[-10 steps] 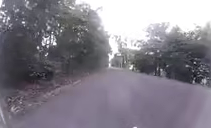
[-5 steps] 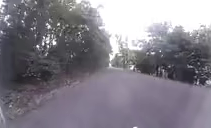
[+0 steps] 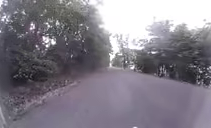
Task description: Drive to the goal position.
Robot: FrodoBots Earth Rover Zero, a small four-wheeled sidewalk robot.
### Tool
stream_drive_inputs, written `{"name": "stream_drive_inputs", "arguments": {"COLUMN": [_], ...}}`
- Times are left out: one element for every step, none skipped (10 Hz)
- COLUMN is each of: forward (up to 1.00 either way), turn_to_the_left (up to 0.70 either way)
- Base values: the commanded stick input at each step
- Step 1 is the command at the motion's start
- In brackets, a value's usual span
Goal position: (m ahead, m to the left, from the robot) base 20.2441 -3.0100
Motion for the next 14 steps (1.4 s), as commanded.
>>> {"name": "stream_drive_inputs", "arguments": {"forward": [0.7, 0.7, 0.7, 0.7, 0.7, 0.7, 0.7, 0.7, 0.7, 0.7, 0.7, 0.7, 0.7, 0.7], "turn_to_the_left": [0.0, 0.0, 0.0, 0.0, 0.0, 0.0, 0.0, 0.0, 0.0, 0.0, 0.0, 0.0, -0.01, -0.03]}}
